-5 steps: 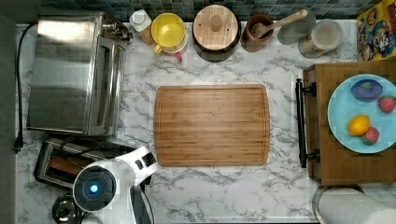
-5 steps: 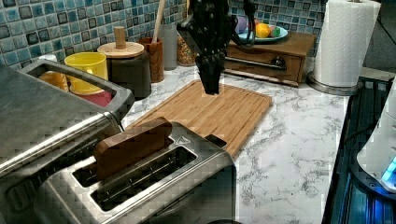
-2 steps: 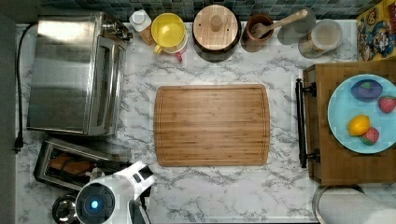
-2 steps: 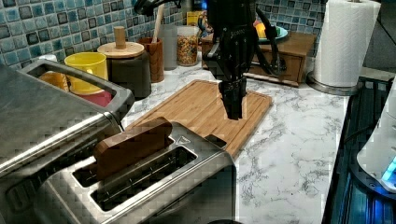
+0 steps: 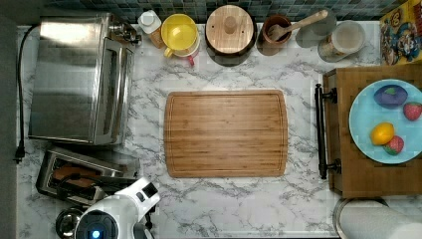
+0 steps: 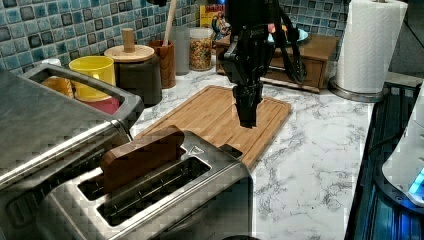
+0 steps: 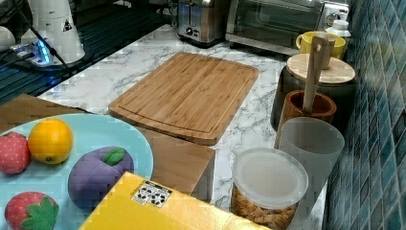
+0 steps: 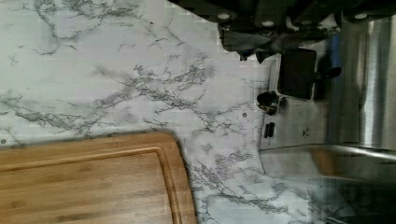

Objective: Turn on the toaster.

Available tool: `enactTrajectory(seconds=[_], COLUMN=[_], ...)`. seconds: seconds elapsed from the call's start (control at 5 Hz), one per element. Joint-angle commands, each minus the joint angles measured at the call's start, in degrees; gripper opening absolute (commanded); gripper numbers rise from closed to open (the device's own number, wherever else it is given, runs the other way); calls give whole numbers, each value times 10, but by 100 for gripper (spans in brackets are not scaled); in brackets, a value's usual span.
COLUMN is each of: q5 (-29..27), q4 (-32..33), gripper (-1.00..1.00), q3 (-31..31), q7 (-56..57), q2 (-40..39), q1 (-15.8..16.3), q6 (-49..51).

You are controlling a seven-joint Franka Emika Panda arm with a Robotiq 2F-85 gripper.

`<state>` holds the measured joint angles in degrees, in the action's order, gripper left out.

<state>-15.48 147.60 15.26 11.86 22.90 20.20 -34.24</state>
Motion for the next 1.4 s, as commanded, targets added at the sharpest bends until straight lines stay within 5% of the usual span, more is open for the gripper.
enactTrajectory(seconds=[0.2, 1.0, 1.4], q5=[-74, -57, -38], q4=[-8, -53, -1], gripper=[-100, -100, -100], q3=[-1, 17, 37], q7=[30, -22, -38], q2=[-16, -80, -77], q1=[31, 25, 13], q6=[-51, -71, -78])
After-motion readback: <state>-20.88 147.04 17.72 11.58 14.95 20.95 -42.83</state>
